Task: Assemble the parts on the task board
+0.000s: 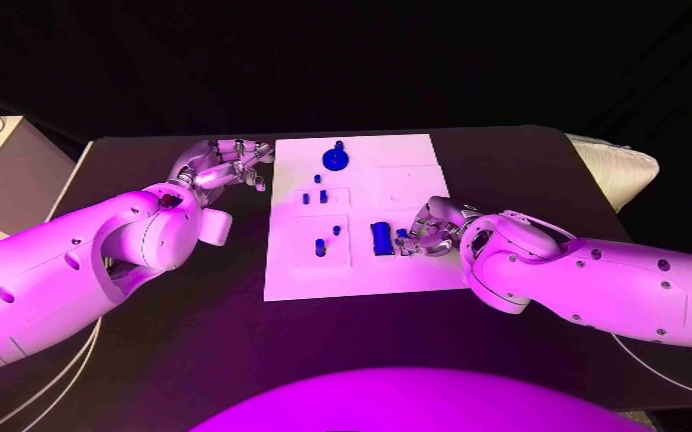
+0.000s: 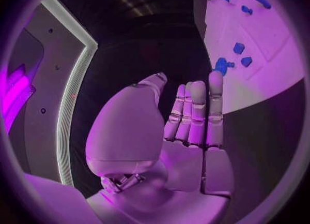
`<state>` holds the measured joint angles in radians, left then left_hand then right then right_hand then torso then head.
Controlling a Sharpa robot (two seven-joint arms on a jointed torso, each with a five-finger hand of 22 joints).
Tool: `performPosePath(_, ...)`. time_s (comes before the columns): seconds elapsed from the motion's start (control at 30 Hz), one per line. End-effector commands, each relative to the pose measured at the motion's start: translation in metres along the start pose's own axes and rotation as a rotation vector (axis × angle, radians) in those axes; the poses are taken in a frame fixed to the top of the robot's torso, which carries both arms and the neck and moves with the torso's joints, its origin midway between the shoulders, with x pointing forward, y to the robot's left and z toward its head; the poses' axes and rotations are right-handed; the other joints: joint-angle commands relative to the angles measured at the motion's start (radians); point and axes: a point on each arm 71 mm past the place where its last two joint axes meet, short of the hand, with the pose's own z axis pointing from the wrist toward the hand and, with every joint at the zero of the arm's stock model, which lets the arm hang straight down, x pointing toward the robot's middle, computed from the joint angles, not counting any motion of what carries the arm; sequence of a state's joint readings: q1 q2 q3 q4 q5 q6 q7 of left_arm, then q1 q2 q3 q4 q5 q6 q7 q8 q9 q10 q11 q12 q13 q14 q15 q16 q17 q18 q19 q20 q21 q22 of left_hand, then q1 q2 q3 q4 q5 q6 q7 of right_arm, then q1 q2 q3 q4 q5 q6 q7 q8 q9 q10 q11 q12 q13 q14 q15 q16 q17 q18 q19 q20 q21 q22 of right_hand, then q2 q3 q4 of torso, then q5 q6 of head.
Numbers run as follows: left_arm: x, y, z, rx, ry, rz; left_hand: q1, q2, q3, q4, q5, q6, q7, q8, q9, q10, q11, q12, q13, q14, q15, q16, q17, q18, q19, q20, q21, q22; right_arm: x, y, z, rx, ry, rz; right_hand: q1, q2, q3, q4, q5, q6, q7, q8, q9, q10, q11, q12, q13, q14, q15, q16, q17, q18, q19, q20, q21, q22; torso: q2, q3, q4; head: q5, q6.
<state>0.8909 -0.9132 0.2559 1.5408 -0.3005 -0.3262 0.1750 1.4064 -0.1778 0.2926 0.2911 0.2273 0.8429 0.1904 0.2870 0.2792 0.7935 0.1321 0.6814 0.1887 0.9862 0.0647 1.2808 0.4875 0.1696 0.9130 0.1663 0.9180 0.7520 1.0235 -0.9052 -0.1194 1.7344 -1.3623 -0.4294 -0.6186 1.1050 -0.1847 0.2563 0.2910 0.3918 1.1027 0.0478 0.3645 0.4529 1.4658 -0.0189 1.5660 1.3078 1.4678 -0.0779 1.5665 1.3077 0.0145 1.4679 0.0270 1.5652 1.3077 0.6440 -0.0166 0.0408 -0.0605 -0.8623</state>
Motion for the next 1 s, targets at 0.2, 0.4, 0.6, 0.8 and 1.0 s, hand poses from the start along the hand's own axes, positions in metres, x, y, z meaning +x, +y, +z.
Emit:
performPosePath(0.2, 0.0022, -0.0009, 0.0002, 0.006, 0.019, -0.002, 0.001, 0.011, -0.005, 0.001, 0.005, -0.007, 0.001, 0.006, -0.001, -0.007, 0.002, 0.003, -0.001, -0.002, 0.004, 0.006, -0.001, 0.014, 0.009, 0.0, 0.006, 0.001, 0.0001, 0.0017, -0.0004, -0.012, -0.012, -0.022, -0.018, 0.002, -0.009, 0.002, 0.052, 0.008, -0.001, 0.009, 0.002, 0.105, -0.006, 0.005, 0.263, 0.103, -0.009, 0.004, 0.263, -0.015, 0.103, -0.007, 0.006, 0.263, 0.0, -0.0009, 0.0011, 0.002, 0.001)
performPosePath(0.4, 0.002, -0.0009, -0.0001, 0.006, 0.018, -0.001, 0.001, 0.011, -0.005, 0.001, 0.005, -0.007, 0.001, 0.006, -0.001, -0.007, 0.002, 0.003, -0.001, -0.002, 0.004, 0.006, -0.001, 0.014, 0.009, 0.0, 0.006, 0.001, -0.0006, 0.0011, -0.0001, -0.011, -0.02, -0.022, -0.024, 0.006, -0.009, 0.002, 0.055, 0.008, -0.001, 0.01, 0.002, 0.105, -0.006, 0.005, 0.263, 0.103, -0.009, 0.004, 0.263, -0.015, 0.103, -0.007, 0.006, 0.263, 0.0, -0.0011, 0.0001, 0.003, 0.0)
performPosePath(0.6, 0.0015, -0.0009, -0.0003, 0.005, 0.018, -0.001, 0.001, 0.011, -0.005, 0.001, 0.005, -0.007, 0.001, 0.006, -0.001, -0.007, 0.002, 0.003, -0.001, -0.002, 0.004, 0.006, -0.001, 0.014, 0.009, 0.0, 0.006, 0.001, -0.0011, -0.0006, -0.0009, -0.013, -0.016, -0.027, -0.034, 0.002, -0.014, 0.001, 0.056, 0.006, -0.001, 0.011, 0.003, 0.105, -0.006, 0.005, 0.263, 0.103, -0.009, 0.004, 0.263, -0.015, 0.103, -0.007, 0.006, 0.263, 0.0, -0.0006, 0.0, 0.003, 0.0)
performPosePath(0.8, 0.0009, -0.0006, -0.0005, 0.004, 0.016, 0.0, 0.001, 0.011, -0.005, 0.001, 0.005, -0.007, 0.001, 0.006, -0.001, -0.007, 0.002, 0.003, -0.001, -0.002, 0.004, 0.006, -0.001, 0.014, 0.009, 0.0, 0.006, 0.001, -0.0021, -0.0042, -0.0044, -0.031, 0.002, -0.022, -0.003, -0.019, -0.068, 0.0, -0.034, -0.004, 0.001, 0.018, 0.006, 0.105, -0.005, 0.005, 0.263, 0.103, -0.008, 0.004, 0.263, -0.015, 0.103, -0.006, 0.006, 0.263, 0.0, 0.0005, 0.0003, 0.006, -0.001)
performPosePath(1.0, 0.0007, 0.0007, -0.0009, 0.001, 0.015, -0.001, 0.0, 0.014, -0.006, 0.0, 0.005, -0.007, 0.001, 0.007, -0.002, -0.01, 0.002, 0.004, -0.002, -0.003, 0.004, 0.006, -0.002, 0.014, 0.008, 0.001, 0.007, 0.001, -0.0033, -0.0055, -0.0097, -0.058, 0.009, -0.006, 0.009, 0.024, -0.276, 0.005, -0.219, -0.007, 0.001, 0.032, 0.009, 0.105, -0.005, 0.005, 0.263, 0.103, -0.007, 0.004, 0.263, -0.015, 0.103, -0.005, 0.006, 0.263, 0.001, 0.0016, -0.0009, 0.007, 0.0)
